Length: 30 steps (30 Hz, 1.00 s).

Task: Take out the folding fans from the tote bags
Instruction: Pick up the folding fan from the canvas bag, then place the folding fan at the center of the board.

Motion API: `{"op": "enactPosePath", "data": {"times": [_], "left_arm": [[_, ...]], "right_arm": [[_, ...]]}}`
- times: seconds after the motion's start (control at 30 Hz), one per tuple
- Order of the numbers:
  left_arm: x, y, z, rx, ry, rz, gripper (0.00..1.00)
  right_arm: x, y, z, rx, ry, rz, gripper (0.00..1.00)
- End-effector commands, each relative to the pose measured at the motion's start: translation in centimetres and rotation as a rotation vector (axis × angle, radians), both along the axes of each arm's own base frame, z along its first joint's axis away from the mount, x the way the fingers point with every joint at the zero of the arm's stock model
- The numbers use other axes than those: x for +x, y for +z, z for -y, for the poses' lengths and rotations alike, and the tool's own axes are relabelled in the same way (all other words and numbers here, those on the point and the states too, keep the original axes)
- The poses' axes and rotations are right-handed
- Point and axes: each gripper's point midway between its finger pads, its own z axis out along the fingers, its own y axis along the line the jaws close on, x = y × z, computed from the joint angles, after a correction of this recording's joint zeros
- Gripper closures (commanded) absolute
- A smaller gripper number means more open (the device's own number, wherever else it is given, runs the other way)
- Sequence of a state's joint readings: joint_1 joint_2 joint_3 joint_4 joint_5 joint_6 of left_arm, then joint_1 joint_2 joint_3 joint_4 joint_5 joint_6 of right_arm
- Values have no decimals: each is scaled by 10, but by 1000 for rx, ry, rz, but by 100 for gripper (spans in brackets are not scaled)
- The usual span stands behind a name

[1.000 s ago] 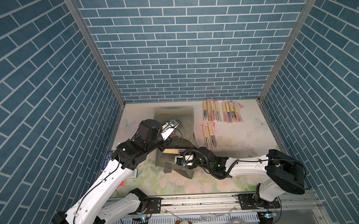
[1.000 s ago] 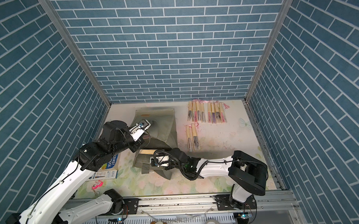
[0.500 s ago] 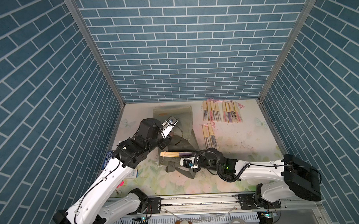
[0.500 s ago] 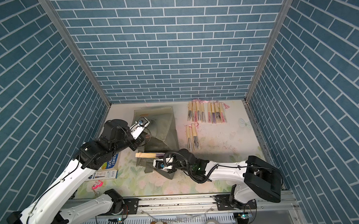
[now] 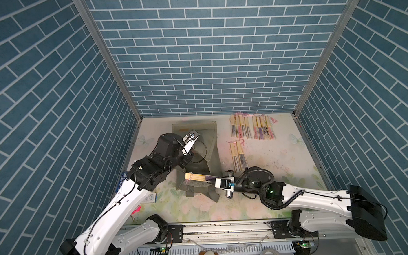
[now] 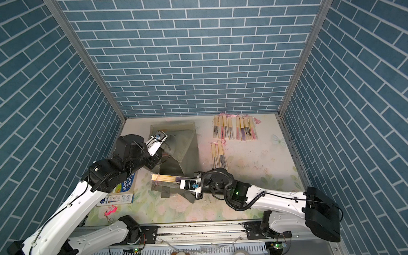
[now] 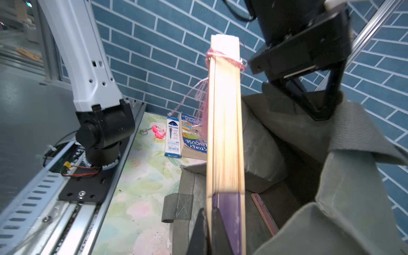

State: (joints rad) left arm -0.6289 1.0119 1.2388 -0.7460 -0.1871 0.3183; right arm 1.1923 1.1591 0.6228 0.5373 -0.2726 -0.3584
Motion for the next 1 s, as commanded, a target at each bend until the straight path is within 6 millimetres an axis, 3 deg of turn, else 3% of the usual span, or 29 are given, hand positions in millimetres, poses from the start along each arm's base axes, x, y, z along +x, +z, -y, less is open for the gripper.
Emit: {"op": "enactPosePath", "data": {"times": [0.0,0.1,0.2,0.27,0.4,0.57,0.67,0.83,0.97], "left_arm": [[2,11,-4,1,21,29,99],[4,10,-5,15,27,24,99],[7,12,-8,25,49,32,99],[10,14,-14,39,86,41,99],[19,20,-28,74,184,67,99],[25,8,-30,116,209,44,100],[22,-1,-21,94,165,27,100],[15,-16,-2,51,57,-31,100],[11,-29,7,44,15,-75,100]], "right_arm": [[-12,27,13,66,30,-93,100],[-9,43,27,101,-14,-113,100],[6,49,38,102,-110,-133,100],[26,46,46,86,-210,-152,100],[88,32,73,78,-488,-238,100],[163,-14,119,1,-815,-418,100],[193,-42,145,-64,-980,-496,100],[230,-89,186,-126,-1197,-668,100],[245,-120,211,-177,-1302,-782,100]]}}
